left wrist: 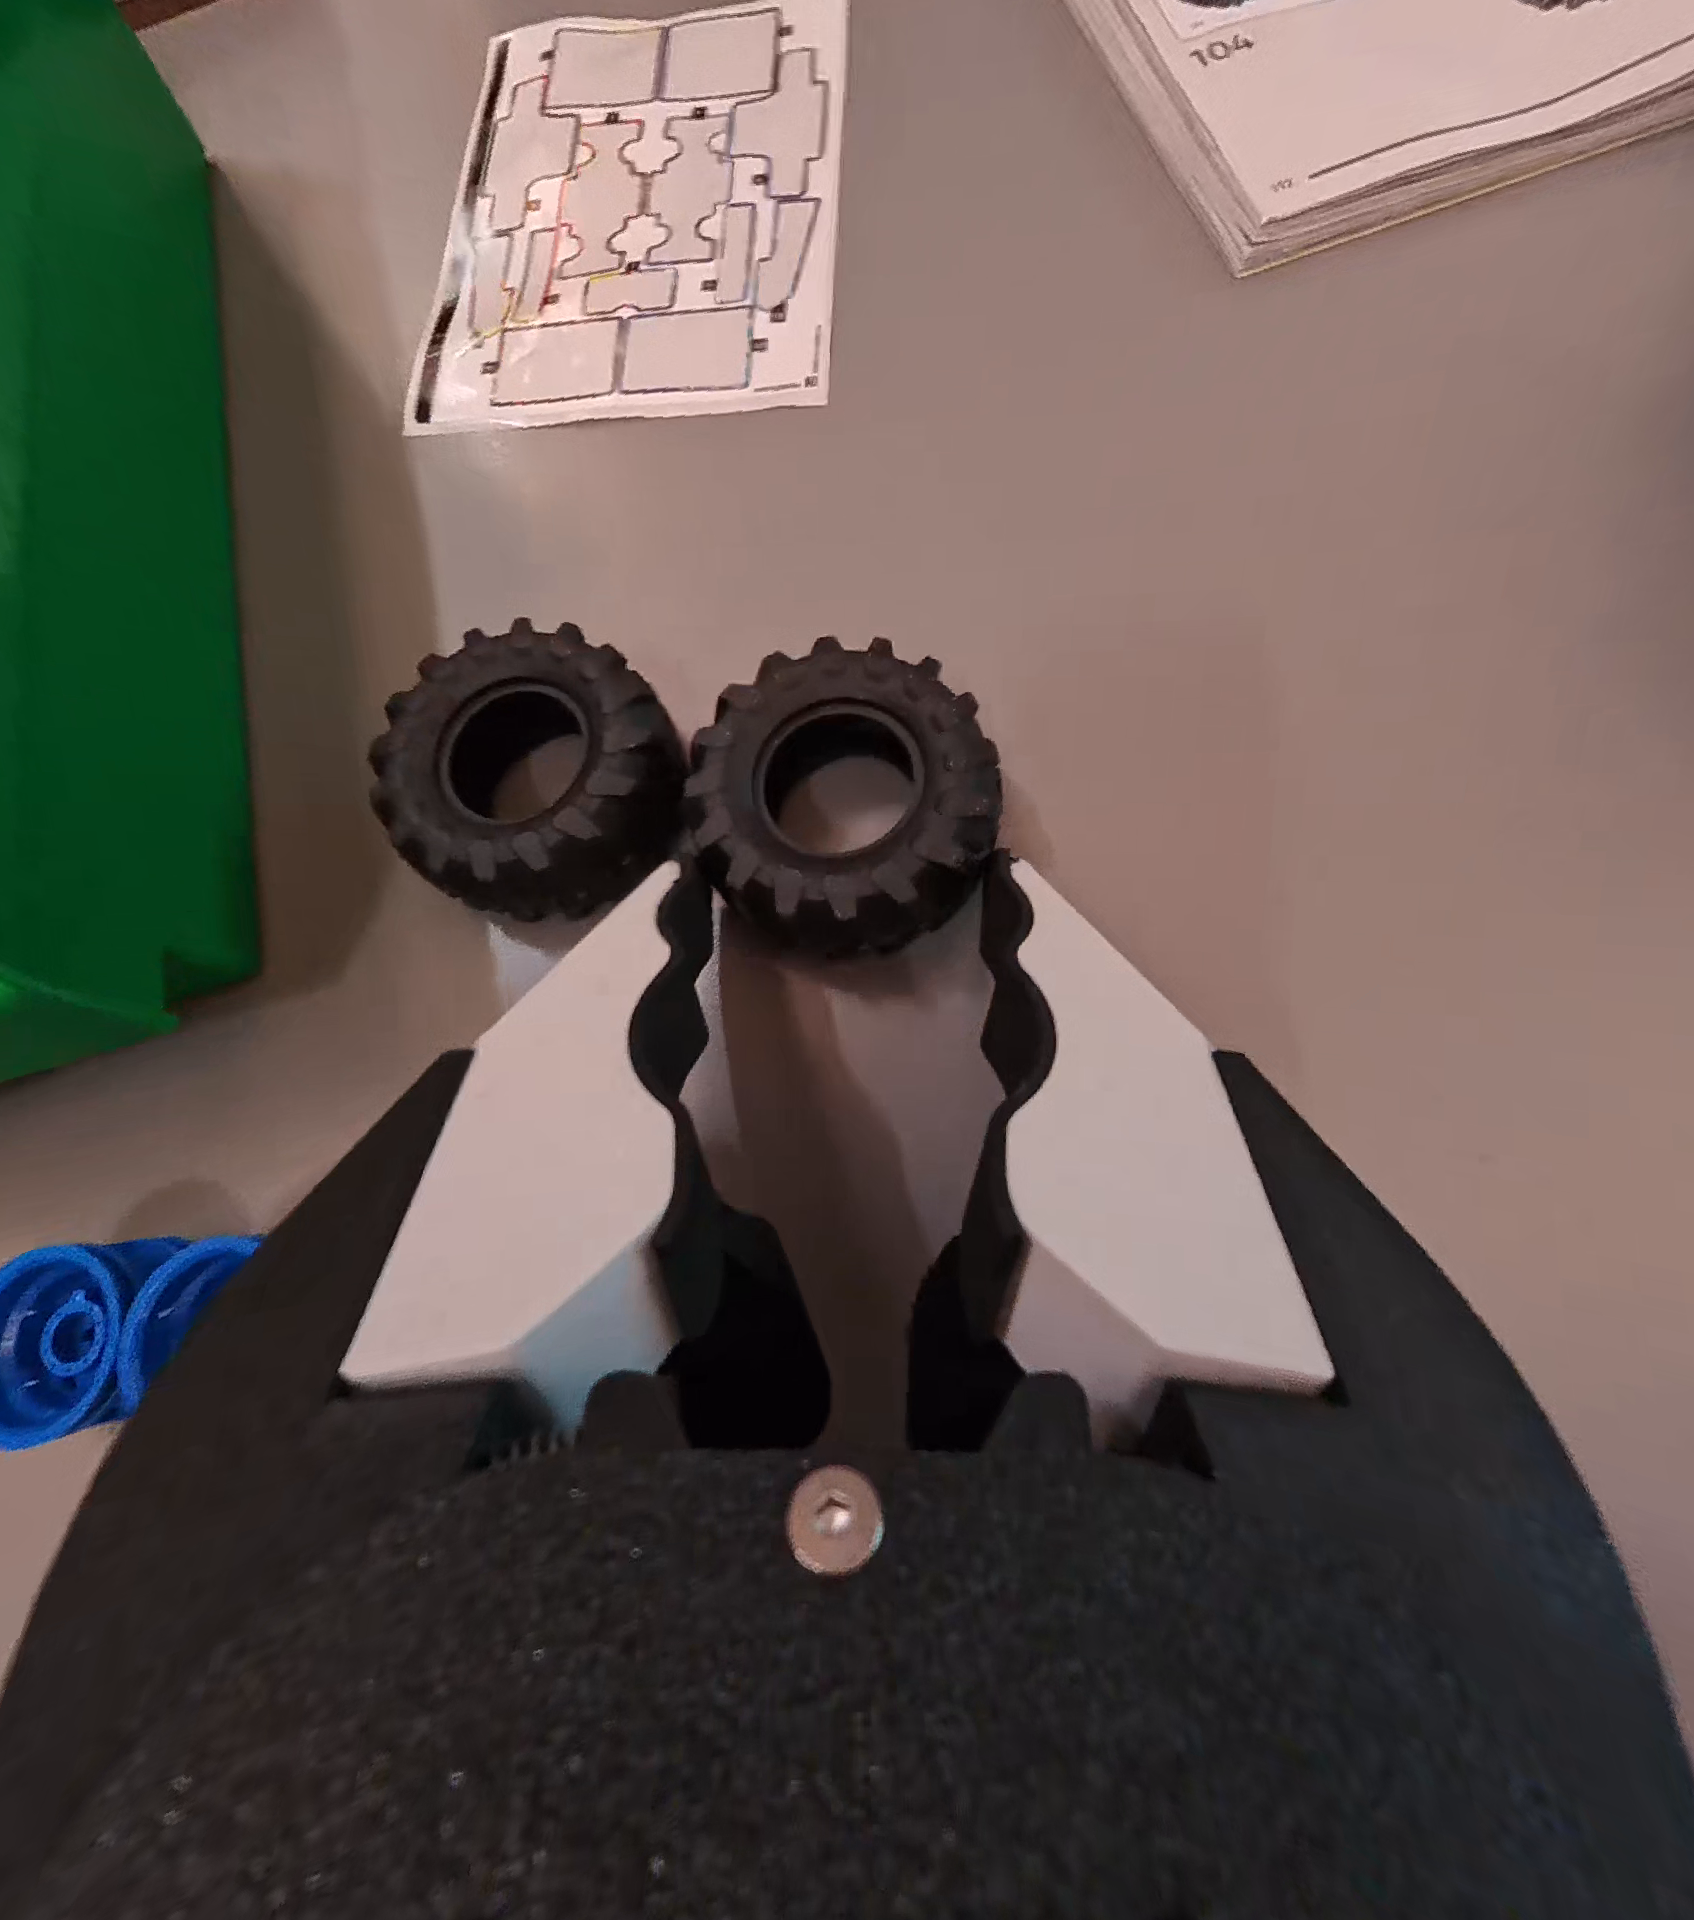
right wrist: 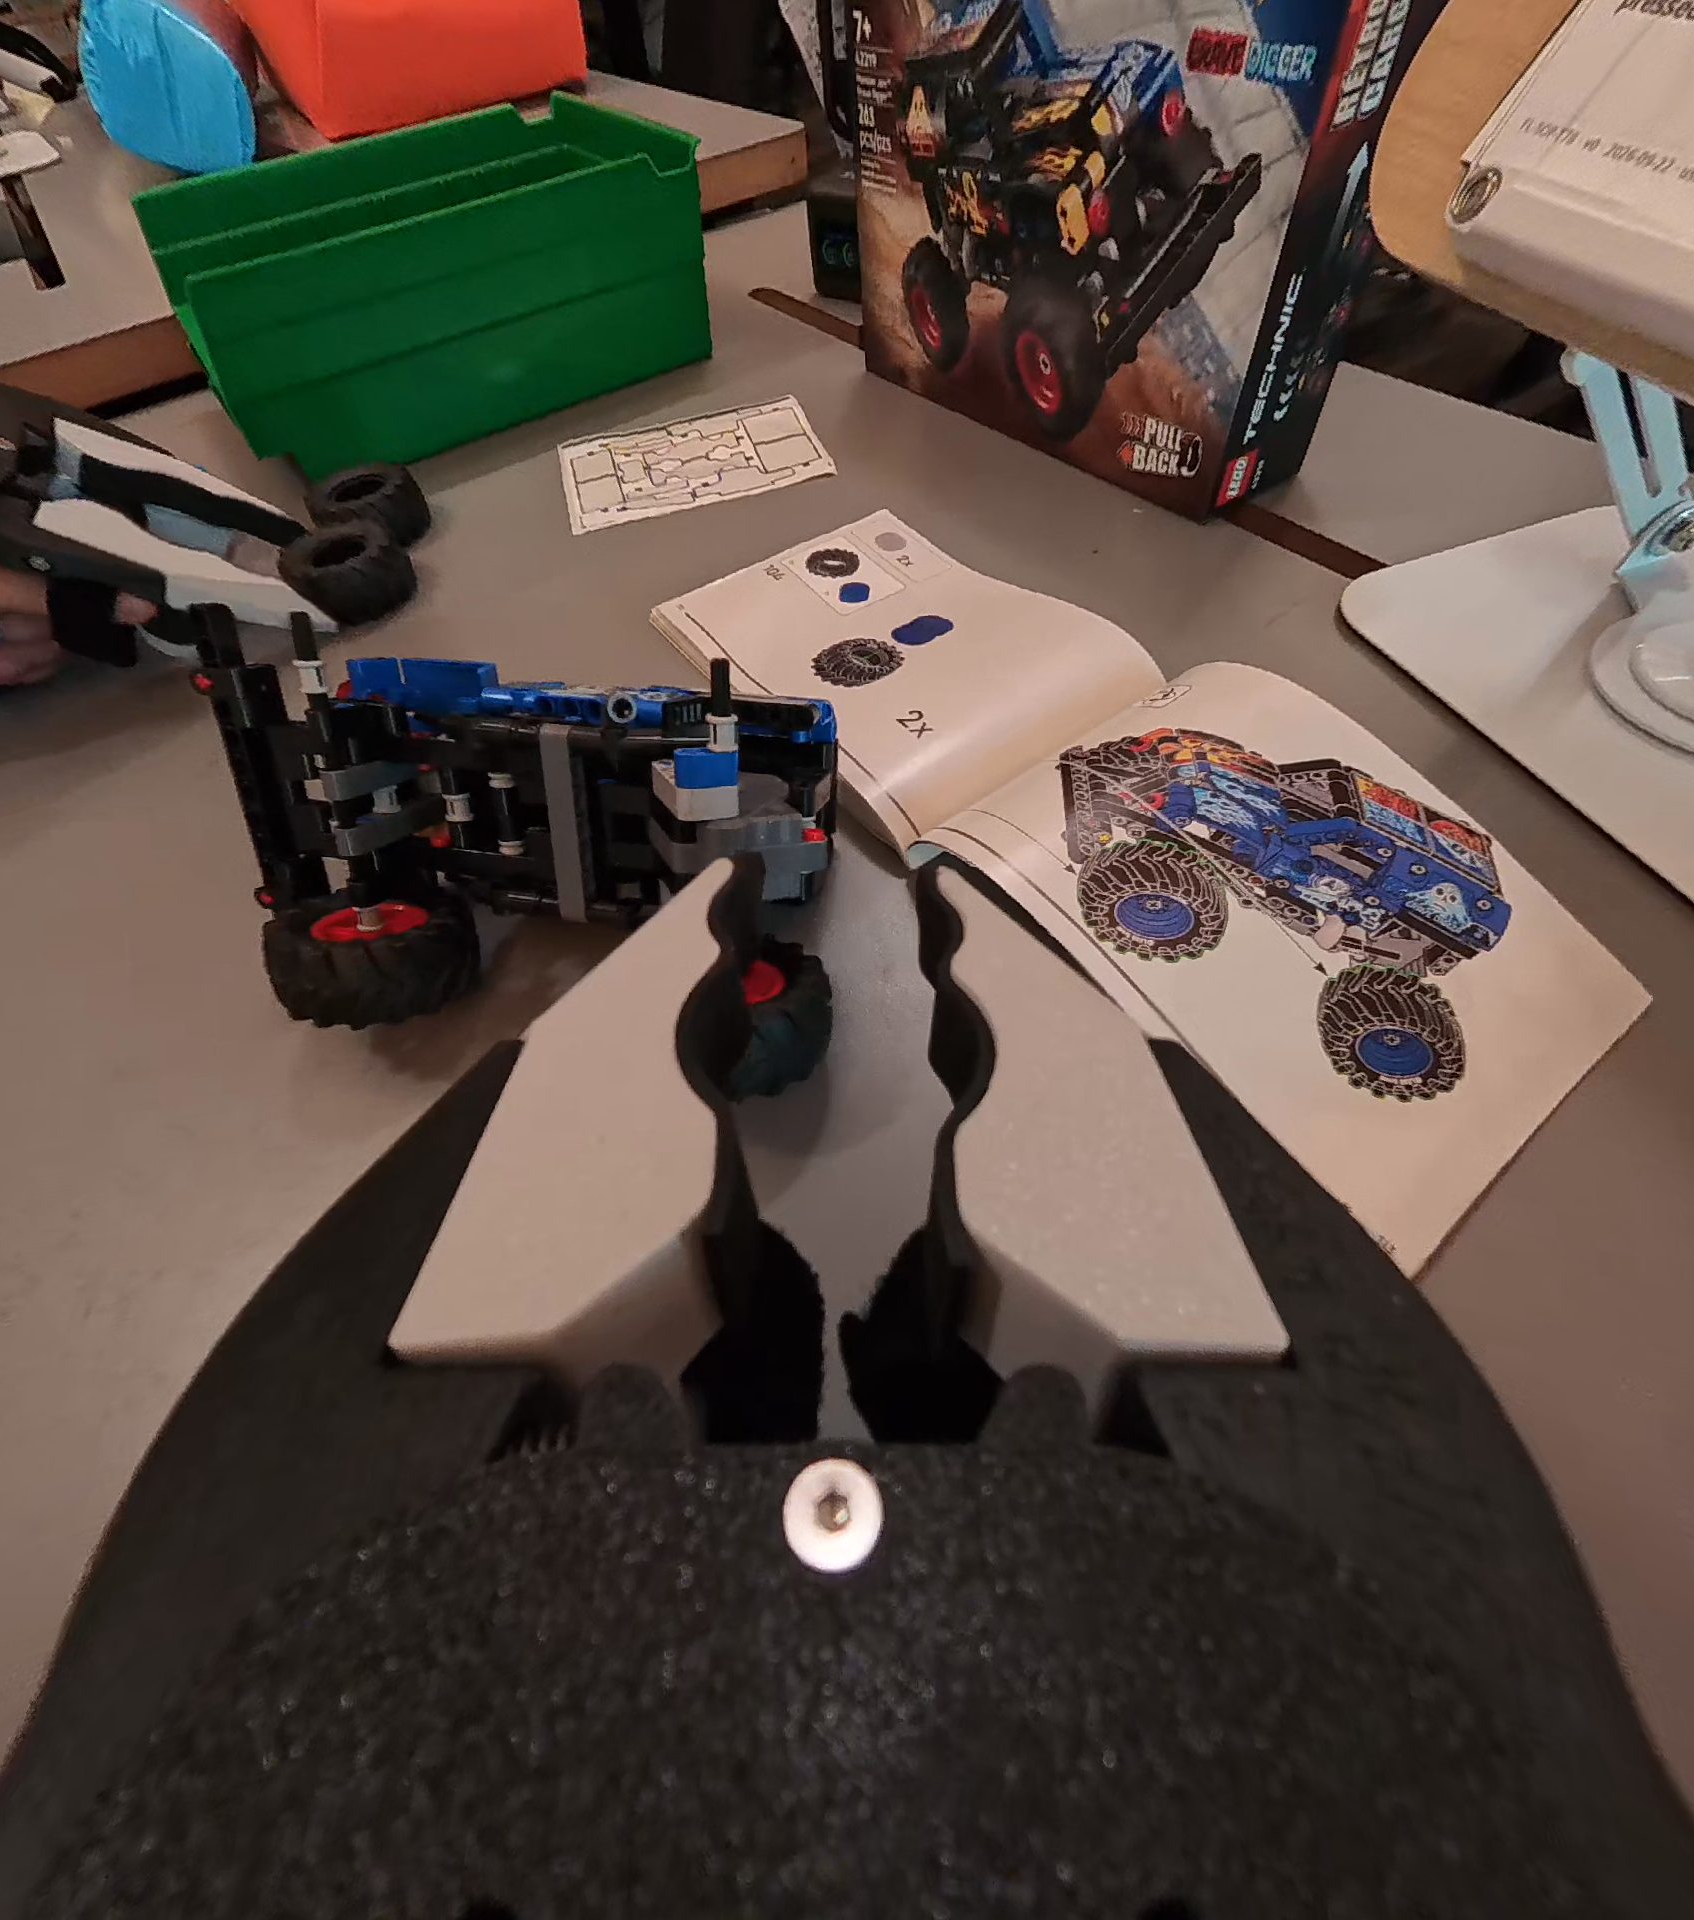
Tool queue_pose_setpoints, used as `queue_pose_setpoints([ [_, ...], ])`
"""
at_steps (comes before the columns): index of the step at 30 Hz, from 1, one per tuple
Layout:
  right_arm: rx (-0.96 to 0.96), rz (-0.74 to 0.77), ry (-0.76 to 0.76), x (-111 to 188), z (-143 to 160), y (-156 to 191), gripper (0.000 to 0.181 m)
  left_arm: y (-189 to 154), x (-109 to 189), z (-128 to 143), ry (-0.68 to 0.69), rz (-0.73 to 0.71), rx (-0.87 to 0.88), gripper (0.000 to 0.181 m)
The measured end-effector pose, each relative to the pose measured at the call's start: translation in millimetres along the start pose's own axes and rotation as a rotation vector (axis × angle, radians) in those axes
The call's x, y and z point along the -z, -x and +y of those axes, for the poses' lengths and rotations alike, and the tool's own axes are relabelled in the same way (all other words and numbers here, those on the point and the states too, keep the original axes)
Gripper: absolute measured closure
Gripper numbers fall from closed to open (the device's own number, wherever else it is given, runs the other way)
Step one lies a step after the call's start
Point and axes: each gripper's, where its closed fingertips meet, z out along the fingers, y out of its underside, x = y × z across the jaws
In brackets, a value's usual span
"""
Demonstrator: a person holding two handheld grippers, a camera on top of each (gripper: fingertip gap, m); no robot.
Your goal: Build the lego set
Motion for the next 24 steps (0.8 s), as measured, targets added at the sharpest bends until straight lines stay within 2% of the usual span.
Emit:
queue_pose_setpoints([
  [1,-0.003,-0.021,-0.013,2,-3,4,0.151,-8,2,-2,-0.014,0.027,-0.015,0.131],
  [4,0.056,-0.184,-0.088,11,-18,37,0.148,-51,28,-20,-0.152,0.138,-0.125,0.131],
  [7,0.199,-0.528,-0.133,25,-21,115,0.123,-127,75,-42,-0.329,0.355,-0.299,0.135],
  [9,0.240,-0.635,-0.092,21,-9,152,0.115,-155,86,-42,-0.299,0.380,-0.343,0.135],
  [12,0.320,-0.669,0.029,3,20,187,0.107,-185,90,-31,-0.270,0.412,-0.411,0.135],
  [15,0.364,-0.685,0.103,-12,44,210,0.103,-224,95,-27,-0.290,0.556,-0.390,0.135],
  [18,0.468,-0.626,0.139,-25,57,215,0.093,-252,97,-33,-0.305,0.685,-0.338,0.135],
  [20,0.528,-0.594,0.100,-25,57,215,0.101,-261,99,-40,-0.321,0.753,-0.292,0.135],
  [22,0.569,-0.573,0.029,-25,52,213,0.121,-267,99,-45,-0.336,0.810,-0.250,0.135],
  [24,0.597,-0.555,0.047,-24,53,208,0.122,-269,96,-46,-0.333,0.833,-0.231,0.135],
])
